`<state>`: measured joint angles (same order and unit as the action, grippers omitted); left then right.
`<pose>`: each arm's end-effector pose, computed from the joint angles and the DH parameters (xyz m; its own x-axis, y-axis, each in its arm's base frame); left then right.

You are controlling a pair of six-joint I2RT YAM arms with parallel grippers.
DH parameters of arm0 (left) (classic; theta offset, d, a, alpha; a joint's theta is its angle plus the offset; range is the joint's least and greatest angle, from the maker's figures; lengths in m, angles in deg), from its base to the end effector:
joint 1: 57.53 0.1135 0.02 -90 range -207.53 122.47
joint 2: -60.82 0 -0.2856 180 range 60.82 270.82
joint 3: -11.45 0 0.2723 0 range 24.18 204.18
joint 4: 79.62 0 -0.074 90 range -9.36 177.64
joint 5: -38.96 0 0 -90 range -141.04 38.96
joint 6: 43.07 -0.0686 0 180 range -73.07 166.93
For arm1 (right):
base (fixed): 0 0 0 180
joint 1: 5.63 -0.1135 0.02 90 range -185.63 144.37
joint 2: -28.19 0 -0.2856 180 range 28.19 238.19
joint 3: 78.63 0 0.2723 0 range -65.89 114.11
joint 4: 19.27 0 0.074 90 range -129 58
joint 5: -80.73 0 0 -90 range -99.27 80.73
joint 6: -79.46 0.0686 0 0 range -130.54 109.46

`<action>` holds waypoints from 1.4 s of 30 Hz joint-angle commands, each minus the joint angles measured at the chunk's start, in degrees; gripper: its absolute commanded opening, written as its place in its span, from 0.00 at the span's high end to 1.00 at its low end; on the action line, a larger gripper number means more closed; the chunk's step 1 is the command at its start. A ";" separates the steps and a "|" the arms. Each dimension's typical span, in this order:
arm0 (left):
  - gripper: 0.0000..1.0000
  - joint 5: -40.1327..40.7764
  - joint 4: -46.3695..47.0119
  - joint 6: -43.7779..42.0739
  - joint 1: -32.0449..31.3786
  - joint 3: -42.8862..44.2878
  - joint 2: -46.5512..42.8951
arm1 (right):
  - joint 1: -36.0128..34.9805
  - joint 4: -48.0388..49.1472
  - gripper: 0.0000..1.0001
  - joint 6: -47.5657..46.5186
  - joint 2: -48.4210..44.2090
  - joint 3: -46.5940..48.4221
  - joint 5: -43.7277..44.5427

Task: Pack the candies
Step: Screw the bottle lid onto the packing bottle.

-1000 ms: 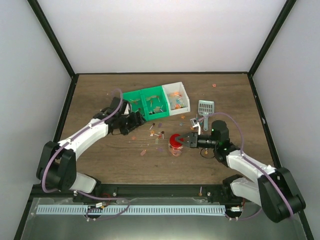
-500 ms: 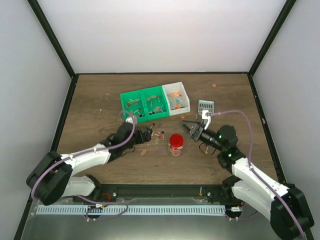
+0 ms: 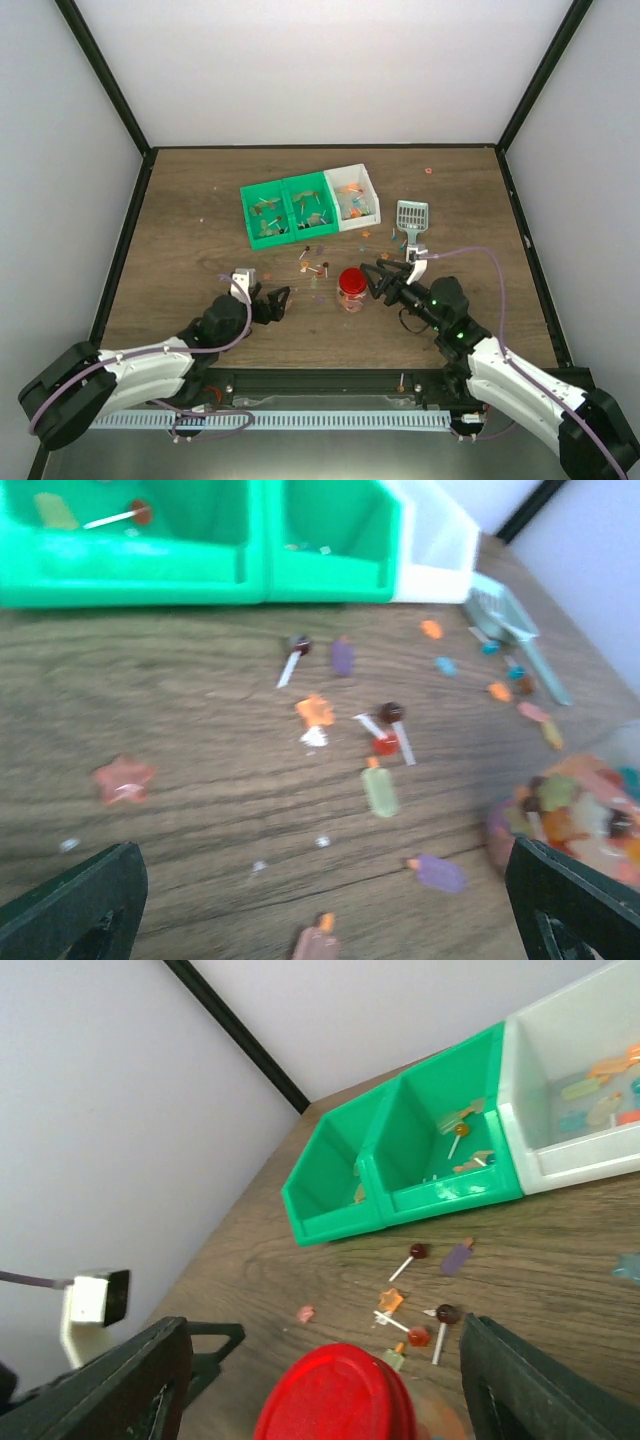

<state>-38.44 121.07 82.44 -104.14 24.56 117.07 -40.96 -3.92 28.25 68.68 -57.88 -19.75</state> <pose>0.1416 -0.1280 0.1109 -0.5450 -0.2486 -0.8007 0.3122 0.8262 -0.4690 0.1561 0.1259 0.1961 -0.4976 0.4024 -0.7684 -0.5194 0.5713 0.6355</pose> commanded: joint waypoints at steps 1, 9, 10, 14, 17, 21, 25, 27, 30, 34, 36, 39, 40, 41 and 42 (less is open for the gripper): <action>0.00 -7.58 8.15 -6.64 -0.26 0.25 -1.54 | -0.44 -5.23 0.25 -5.50 -2.32 0.69 4.17; 0.44 -18.62 24.71 -18.49 -3.15 0.61 10.43 | -0.48 -5.30 0.40 -7.86 -2.09 2.67 5.05; 0.44 -19.54 27.79 -20.12 -3.93 1.16 13.85 | -0.45 -4.99 0.43 -7.96 -2.08 3.25 5.20; 0.45 -23.35 40.07 -25.78 -6.09 4.78 29.43 | -0.44 -4.09 0.46 -9.26 -1.83 6.21 4.75; 0.26 -27.21 50.24 -27.90 -6.08 6.39 38.59 | -0.44 -5.76 0.36 -9.84 -1.56 8.26 4.86; 0.17 -30.26 56.31 -28.82 -6.25 10.04 47.04 | -0.44 -6.27 0.27 -9.18 -3.36 7.50 4.68; 0.19 -31.41 63.15 -30.32 -6.63 12.43 53.17 | -0.44 -8.28 0.27 -8.97 -6.98 6.51 6.14; 0.24 -30.65 64.89 -30.99 -6.62 13.80 55.30 | -0.44 -9.67 0.26 -9.10 -8.27 6.83 6.92; 0.23 -30.62 58.71 -32.76 -6.64 17.14 56.04 | -0.44 -10.80 0.26 -9.38 -8.45 7.98 7.05; 0.21 -30.10 58.43 -33.63 -6.58 18.95 57.23 | -0.48 -9.59 0.25 -9.77 -6.88 8.35 5.89; 0.17 -30.08 56.89 -34.47 -6.55 20.34 57.81 | -0.42 -8.66 0.25 -9.84 -5.61 8.34 5.02; 0.17 -30.97 54.89 -35.11 -6.52 22.68 58.94 | -0.46 -7.53 0.25 -9.77 -4.02 8.41 4.25; 0.16 -31.16 54.47 -35.12 -6.51 23.25 59.33 | -0.44 -7.36 0.25 -9.85 -3.58 8.42 4.24; 0.16 -31.30 54.18 -35.15 -6.55 23.72 59.59 | -0.44 -7.17 0.25 -9.89 -3.41 8.40 4.32; 0.16 -31.36 54.04 -35.19 -6.56 24.04 59.80 | -0.44 -7.01 0.25 -9.94 -3.19 8.38 4.44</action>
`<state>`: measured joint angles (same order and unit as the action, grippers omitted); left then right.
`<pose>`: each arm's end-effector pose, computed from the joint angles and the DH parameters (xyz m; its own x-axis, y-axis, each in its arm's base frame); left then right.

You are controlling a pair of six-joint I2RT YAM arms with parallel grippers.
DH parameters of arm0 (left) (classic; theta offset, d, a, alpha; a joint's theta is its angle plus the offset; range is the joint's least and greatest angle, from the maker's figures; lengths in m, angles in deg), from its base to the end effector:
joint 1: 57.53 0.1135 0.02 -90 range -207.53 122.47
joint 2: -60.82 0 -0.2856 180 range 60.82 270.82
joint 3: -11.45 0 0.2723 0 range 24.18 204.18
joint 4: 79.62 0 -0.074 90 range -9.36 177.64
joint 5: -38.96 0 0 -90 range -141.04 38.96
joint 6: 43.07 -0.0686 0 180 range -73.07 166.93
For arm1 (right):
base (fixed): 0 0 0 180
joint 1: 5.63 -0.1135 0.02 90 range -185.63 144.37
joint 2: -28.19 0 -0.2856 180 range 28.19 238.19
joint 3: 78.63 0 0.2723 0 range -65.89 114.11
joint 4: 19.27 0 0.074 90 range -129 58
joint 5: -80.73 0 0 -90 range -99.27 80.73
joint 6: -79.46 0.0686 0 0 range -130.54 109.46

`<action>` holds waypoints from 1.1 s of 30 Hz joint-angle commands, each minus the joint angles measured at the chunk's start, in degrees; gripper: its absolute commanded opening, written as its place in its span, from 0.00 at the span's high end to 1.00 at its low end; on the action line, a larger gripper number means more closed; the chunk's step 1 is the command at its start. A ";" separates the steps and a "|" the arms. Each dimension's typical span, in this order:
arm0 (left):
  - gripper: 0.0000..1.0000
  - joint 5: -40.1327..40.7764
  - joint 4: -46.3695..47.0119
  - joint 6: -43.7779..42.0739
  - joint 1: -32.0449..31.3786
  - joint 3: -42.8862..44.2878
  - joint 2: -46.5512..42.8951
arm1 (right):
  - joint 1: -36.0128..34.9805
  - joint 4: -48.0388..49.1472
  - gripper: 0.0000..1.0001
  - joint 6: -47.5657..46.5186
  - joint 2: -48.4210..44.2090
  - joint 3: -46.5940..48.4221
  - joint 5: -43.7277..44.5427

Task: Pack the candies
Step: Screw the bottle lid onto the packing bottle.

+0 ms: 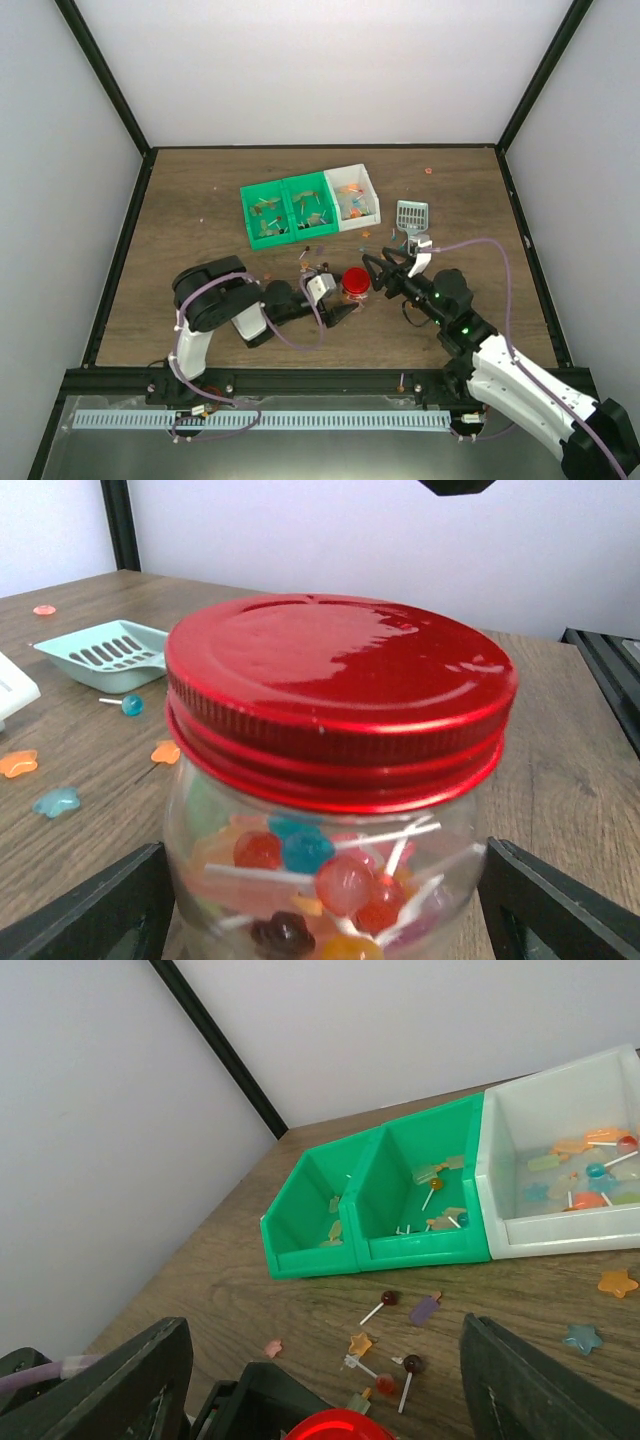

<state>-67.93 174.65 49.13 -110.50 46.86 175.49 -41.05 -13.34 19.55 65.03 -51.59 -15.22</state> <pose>0.1823 -0.2747 0.0934 -0.0884 0.0561 -0.9945 0.9355 0.3476 -0.0635 0.1602 0.1227 0.2288 -0.3789 0.3425 -0.8598 -0.5441 0.6691 0.5063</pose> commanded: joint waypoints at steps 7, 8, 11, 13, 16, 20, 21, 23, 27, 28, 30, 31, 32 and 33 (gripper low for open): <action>0.12 -3.49 -1.51 -2.04 -0.07 5.25 4.28 | -0.35 4.89 0.28 -0.53 4.51 1.84 -0.76; 0.14 -3.42 -0.97 -1.90 -0.19 5.20 4.67 | -0.31 5.14 0.36 -0.36 5.18 2.05 -1.26; 0.20 -3.14 0.42 -1.74 -0.12 4.84 5.58 | -0.34 4.72 0.55 -0.02 7.24 3.61 -2.14; 0.22 -2.67 0.72 -1.83 0.04 4.63 6.16 | -0.34 2.84 0.65 0.14 8.95 6.30 -2.29; 0.24 -2.61 2.51 -1.51 0.34 4.03 6.97 | -0.31 -1.53 0.72 0.56 12.12 10.44 -4.17; 0.26 -3.20 3.92 -1.14 0.71 4.19 8.23 | -0.35 -4.18 0.79 1.64 14.90 13.67 -7.12; 0.26 -3.36 4.13 -1.10 0.68 4.21 8.40 | -0.37 -4.53 0.80 1.88 15.26 14.09 -7.63; 0.26 -3.64 4.56 -0.97 0.76 4.20 8.76 | -0.31 -5.60 0.82 2.22 16.01 14.81 -8.28; 0.26 -3.85 4.63 -1.18 0.81 4.38 9.48 | -0.35 -8.59 0.90 3.24 18.69 15.81 -8.79; 0.26 -3.78 4.49 -1.29 0.77 4.47 9.72 | -0.35 -9.05 0.91 3.65 19.31 15.84 -9.24; 0.26 -3.74 4.55 -1.36 0.84 4.47 9.82 | -0.35 -9.48 0.93 4.34 20.55 15.49 -10.02; 0.26 -3.77 4.64 -1.32 0.77 4.40 9.91 | -0.35 -9.39 0.94 4.86 21.04 14.92 -10.46; 0.26 -3.85 4.82 -1.18 0.76 4.35 9.92 | -0.35 -9.23 0.94 5.27 21.42 14.54 -10.50; 0.26 -3.93 4.88 -1.10 0.76 4.31 9.95 | -0.35 -9.05 0.95 5.67 21.77 14.04 -10.49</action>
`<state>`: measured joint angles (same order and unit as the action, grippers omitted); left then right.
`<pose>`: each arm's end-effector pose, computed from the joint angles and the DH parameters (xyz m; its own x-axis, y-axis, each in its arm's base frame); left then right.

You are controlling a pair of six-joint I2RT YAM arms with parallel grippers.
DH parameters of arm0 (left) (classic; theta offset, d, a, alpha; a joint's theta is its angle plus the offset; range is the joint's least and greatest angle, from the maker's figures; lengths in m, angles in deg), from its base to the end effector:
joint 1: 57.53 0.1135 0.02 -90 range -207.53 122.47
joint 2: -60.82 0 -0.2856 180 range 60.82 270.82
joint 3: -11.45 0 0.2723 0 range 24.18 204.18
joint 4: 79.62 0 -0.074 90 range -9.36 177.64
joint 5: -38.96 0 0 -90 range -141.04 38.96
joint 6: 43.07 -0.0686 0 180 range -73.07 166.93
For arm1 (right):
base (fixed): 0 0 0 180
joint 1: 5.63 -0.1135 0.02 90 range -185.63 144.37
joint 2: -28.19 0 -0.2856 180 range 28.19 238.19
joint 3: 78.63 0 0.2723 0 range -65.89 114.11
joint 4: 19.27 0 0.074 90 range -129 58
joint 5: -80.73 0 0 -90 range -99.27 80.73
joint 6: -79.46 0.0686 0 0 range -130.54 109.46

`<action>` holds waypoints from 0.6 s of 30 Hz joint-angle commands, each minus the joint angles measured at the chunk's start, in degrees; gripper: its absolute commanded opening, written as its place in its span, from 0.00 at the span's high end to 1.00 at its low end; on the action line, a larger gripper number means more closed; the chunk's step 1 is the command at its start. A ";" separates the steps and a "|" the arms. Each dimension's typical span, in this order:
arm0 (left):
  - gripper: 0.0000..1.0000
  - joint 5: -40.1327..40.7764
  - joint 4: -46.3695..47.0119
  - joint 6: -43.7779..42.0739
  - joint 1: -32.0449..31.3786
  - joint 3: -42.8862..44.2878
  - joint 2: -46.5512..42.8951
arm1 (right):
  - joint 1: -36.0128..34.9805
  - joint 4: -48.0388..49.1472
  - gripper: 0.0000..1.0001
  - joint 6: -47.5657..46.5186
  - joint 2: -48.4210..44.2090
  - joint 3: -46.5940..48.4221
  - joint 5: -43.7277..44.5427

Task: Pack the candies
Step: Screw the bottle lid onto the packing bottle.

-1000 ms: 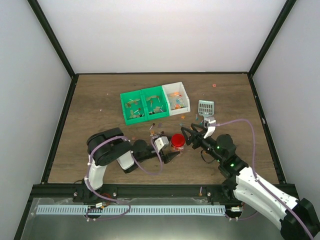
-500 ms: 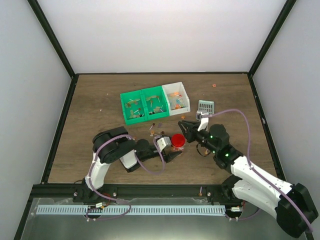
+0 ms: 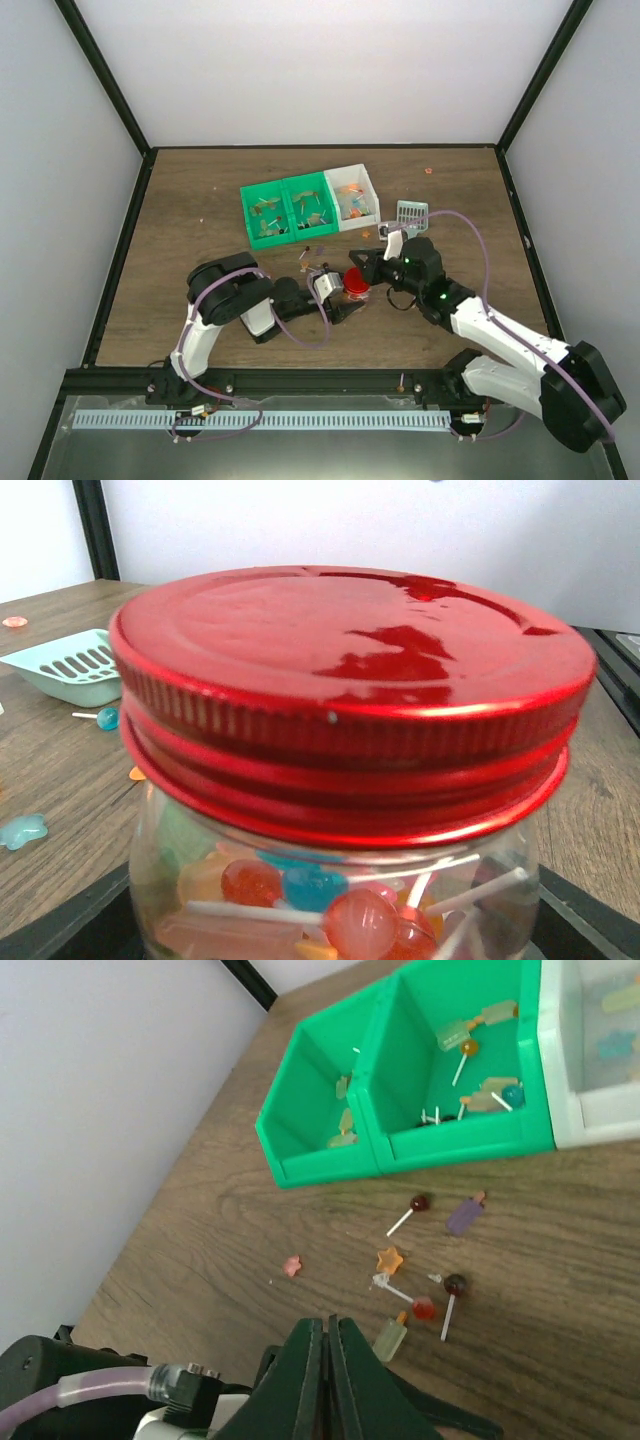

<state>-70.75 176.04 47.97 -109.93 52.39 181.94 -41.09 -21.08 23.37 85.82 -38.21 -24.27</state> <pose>0.1966 -0.2932 0.0788 -0.0653 0.0568 -0.9962 0.9500 0.3091 -0.0447 0.2013 0.1652 0.2284 -0.6441 0.2028 -0.7375 -0.4824 0.6406 0.5974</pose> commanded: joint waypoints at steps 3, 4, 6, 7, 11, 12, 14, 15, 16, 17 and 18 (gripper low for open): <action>0.26 -1.29 3.62 0.27 0.20 -1.35 3.51 | -0.31 -1.29 0.95 2.29 2.11 -0.35 -1.52; 0.26 -1.26 3.76 0.28 0.22 -1.54 3.51 | -0.31 -1.60 0.95 2.42 2.52 -0.50 -1.21; 0.26 -1.17 4.19 0.34 0.24 -1.89 3.42 | -0.32 -2.29 0.95 2.78 3.35 -0.76 0.08; 0.26 -1.15 4.34 0.41 0.23 -2.11 3.29 | -0.33 -2.73 0.95 3.04 3.94 -0.64 0.74; 0.26 -1.13 5.22 0.72 0.27 -2.98 3.13 | -0.30 -4.47 0.96 3.14 7.47 0.49 0.41; 0.26 -1.10 5.45 0.80 0.25 -3.12 3.12 | -0.31 -4.10 0.98 3.33 7.86 0.37 0.34; 0.27 -1.12 5.56 0.89 0.20 -3.16 3.32 | -0.35 -2.33 0.99 3.76 7.19 -0.41 0.04; 0.27 -1.13 5.60 0.89 0.22 -3.16 3.33 | -0.25 -1.52 0.99 3.87 6.22 -0.88 -0.40; 0.26 -1.13 5.56 0.87 0.22 -3.16 3.43 | -0.29 -0.87 0.99 3.85 4.70 -1.24 -0.64; 0.27 -1.13 5.57 0.94 0.22 -3.11 3.50 | -0.33 -0.74 0.97 3.51 2.97 -1.47 -0.49; 0.26 -1.08 5.59 0.97 0.23 -3.15 3.53 | -0.31 -0.77 0.93 3.12 0.78 -1.84 0.04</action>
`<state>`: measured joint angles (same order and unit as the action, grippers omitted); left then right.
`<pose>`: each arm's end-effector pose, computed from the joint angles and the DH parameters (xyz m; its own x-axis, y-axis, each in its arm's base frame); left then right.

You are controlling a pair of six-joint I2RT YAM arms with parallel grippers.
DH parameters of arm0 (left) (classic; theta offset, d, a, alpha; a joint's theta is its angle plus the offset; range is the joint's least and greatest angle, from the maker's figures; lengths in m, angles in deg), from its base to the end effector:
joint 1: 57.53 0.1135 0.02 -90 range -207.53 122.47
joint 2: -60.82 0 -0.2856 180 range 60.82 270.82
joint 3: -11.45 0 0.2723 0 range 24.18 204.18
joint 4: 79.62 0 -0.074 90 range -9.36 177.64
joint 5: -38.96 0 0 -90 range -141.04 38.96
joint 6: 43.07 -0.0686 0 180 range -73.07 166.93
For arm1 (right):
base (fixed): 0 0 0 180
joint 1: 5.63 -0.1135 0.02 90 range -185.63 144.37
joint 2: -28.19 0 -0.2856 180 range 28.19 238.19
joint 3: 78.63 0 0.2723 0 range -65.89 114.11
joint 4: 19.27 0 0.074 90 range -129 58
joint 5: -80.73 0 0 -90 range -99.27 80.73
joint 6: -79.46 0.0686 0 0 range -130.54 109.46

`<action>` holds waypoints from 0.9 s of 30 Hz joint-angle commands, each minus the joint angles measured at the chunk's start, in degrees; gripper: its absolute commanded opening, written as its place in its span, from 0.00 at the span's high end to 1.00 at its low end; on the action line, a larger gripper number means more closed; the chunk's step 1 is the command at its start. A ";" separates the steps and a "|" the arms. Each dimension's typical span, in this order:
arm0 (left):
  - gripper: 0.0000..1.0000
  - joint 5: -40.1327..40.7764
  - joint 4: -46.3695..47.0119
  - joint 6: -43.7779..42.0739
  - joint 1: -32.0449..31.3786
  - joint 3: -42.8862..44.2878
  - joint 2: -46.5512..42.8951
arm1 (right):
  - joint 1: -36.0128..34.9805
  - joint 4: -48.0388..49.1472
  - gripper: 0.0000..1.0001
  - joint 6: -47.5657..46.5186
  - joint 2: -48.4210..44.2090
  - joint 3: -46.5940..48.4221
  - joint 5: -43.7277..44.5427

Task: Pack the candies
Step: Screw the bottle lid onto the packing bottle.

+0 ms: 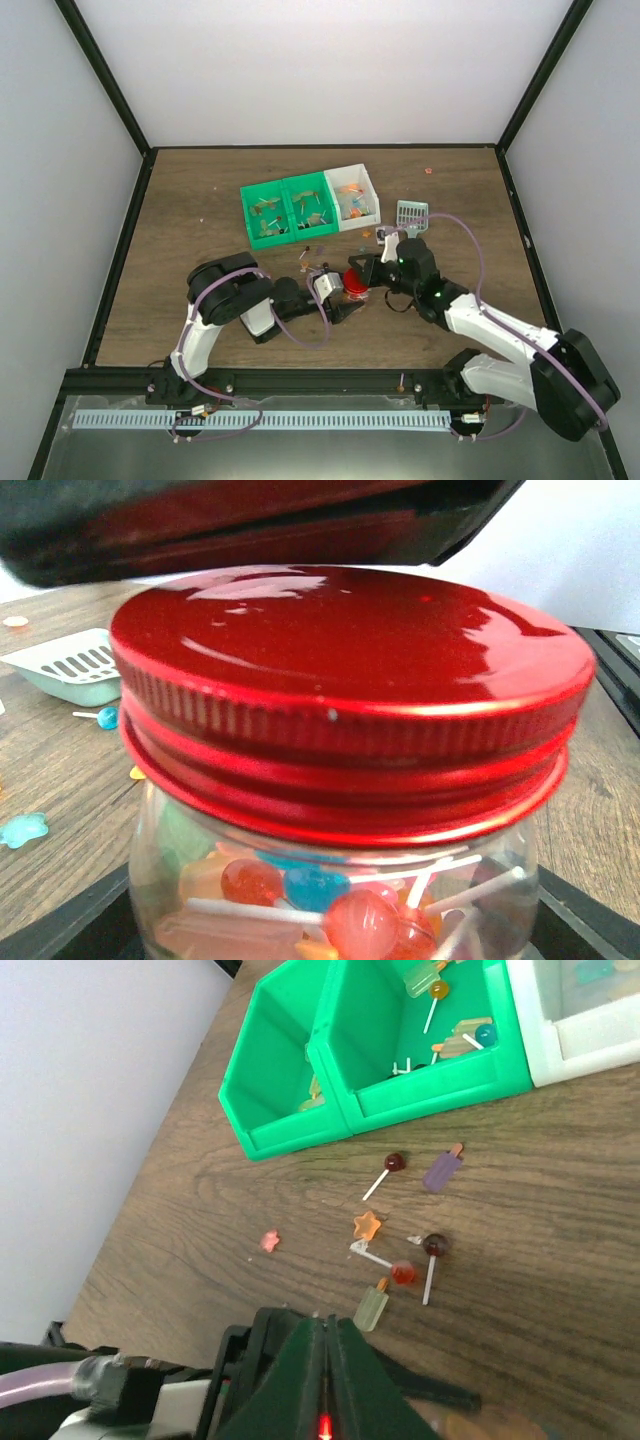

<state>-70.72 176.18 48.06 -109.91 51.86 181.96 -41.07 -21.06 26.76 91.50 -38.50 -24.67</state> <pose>0.1951 -0.2910 0.0773 -0.0712 0.0620 -0.9955 0.9494 0.3103 -0.0486 0.2087 0.1709 0.2023 -0.7312 0.1967 -0.6532 -0.3923 0.6621 0.6385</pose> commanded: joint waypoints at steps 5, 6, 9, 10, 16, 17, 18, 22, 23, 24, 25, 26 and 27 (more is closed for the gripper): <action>0.27 -1.79 6.03 1.13 0.39 -3.44 3.41 | -0.33 -5.67 0.42 -5.61 -16.34 -3.29 3.54; 0.27 -2.30 6.05 1.34 0.54 -3.57 3.32 | -0.35 -7.84 0.38 -6.70 -17.44 -3.26 3.74; 0.27 -5.48 6.11 2.45 1.49 -3.97 3.07 | -0.34 -11.75 0.33 -7.72 -18.92 -4.52 4.22; 0.27 -6.35 6.29 2.74 1.83 -4.21 3.05 | -0.35 -11.66 0.36 -7.31 -19.14 -5.61 4.01; 0.30 -8.55 8.07 2.22 2.43 -6.95 3.11 | -0.38 -7.59 0.78 -3.77 -21.65 -9.42 6.04; 0.30 -8.91 8.39 2.22 2.51 -7.53 3.06 | -0.31 -7.00 0.81 -3.57 -22.02 -9.53 6.12; 0.30 -8.96 9.08 2.28 2.59 -8.12 3.05 | -0.33 -6.35 0.82 -3.63 -22.29 -9.55 5.50; 0.31 -9.65 9.75 2.17 2.70 -9.47 3.37 | -0.32 -4.31 0.83 -3.65 -20.32 -9.44 2.57; 0.31 -9.97 9.61 2.13 2.70 -9.49 3.54 | -0.33 -3.63 0.83 -3.55 -19.60 -9.43 2.03; 0.31 -10.28 9.56 2.13 2.64 -9.41 3.68 | -0.33 -2.94 0.83 -3.47 -18.76 -9.46 1.42; 0.31 -10.55 9.67 2.23 2.68 -9.40 3.93 | -0.33 -2.23 0.83 -3.40 -18.02 -9.60 0.90; 0.32 -10.76 9.83 2.29 2.64 -9.32 4.23 | -0.36 -1.40 0.84 -3.31 -17.35 -9.56 0.22; 0.34 -10.79 10.15 2.45 2.63 -9.31 4.54 | -0.33 -0.84 0.84 -3.29 -16.75 -9.58 -0.31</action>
<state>-77.43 176.53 47.73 -107.17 47.25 179.97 -41.09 -25.87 23.15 73.01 -48.57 -22.44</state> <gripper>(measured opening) 0.760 0.163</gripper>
